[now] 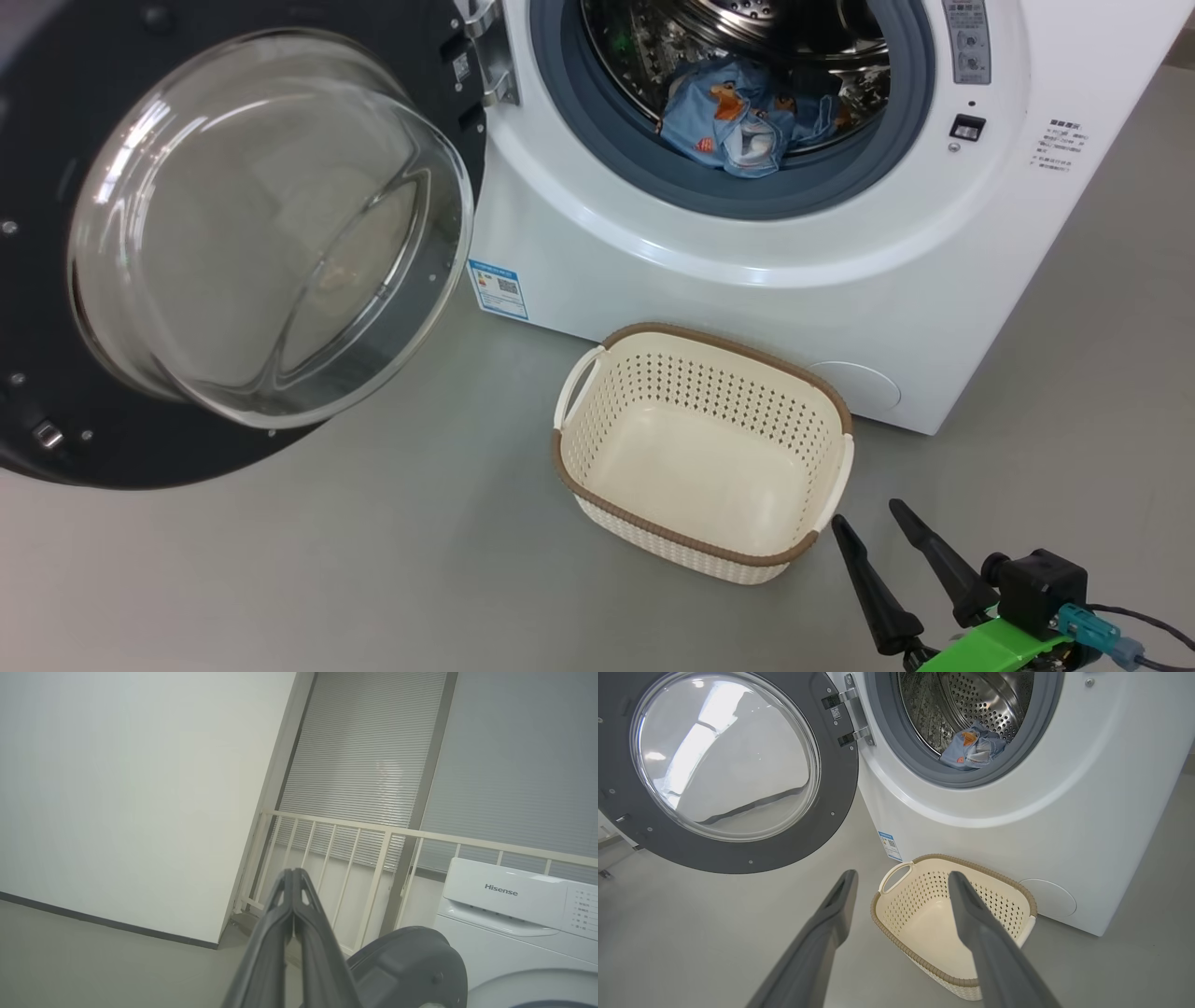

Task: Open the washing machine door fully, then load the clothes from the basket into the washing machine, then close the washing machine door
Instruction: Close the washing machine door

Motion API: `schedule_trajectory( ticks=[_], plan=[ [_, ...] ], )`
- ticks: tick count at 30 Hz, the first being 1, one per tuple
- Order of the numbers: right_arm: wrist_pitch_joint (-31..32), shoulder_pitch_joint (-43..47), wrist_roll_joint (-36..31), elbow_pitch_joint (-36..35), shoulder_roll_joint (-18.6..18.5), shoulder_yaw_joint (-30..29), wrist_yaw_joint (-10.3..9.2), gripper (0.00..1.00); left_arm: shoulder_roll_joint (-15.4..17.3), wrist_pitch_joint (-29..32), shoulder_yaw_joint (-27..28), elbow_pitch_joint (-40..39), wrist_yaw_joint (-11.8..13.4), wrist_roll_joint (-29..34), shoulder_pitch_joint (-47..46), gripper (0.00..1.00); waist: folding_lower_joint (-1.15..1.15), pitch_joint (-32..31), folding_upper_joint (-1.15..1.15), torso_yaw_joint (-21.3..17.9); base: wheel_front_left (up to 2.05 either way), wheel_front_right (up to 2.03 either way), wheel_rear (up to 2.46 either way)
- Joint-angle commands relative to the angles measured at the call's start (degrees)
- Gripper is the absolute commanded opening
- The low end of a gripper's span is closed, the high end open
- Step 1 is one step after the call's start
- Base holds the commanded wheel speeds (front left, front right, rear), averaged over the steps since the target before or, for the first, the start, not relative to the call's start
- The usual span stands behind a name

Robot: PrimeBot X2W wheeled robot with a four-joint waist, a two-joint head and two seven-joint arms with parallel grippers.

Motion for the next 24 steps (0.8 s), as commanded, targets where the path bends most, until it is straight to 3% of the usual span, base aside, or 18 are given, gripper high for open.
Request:
schedule_trajectory(
  ticks=[1, 8, 16, 24],
  plan=[
    [-0.7, -0.4, -0.5, -1.4, -0.3, 0.8, 0.16, 1.00, 5.0, -0.1, 1.3, 2.5, -0.1, -3.1, -4.4, 0.00, 0.00, 0.4, 0.00, -0.4, 0.00, 0.00, 0.00],
    [-0.7, -1.0, -0.9, -1.8, -0.8, 0.8, 0.16, 1.00, 12.8, 5.2, -6.1, 19.7, -0.1, -15.8, -13.9, 0.00, 0.00, 2.0, 0.00, -1.0, 0.00, 0.00, 0.00],
    [-0.7, -2.5, -1.3, -1.7, -1.4, 1.2, 0.16, 1.00, 16.2, 20.8, -11.7, 31.9, -0.1, -29.8, -22.8, 0.00, 0.00, 4.8, 0.00, -1.7, 0.00, 0.00, 0.00],
    [-0.7, -3.5, -1.5, -1.7, -1.8, 1.0, 0.16, 1.00, 18.1, 31.8, -17.7, 36.0, -0.2, -34.9, -25.0, 0.00, 0.00, 6.9, 0.00, -2.8, 0.00, 0.00, 0.00]
  ],
)
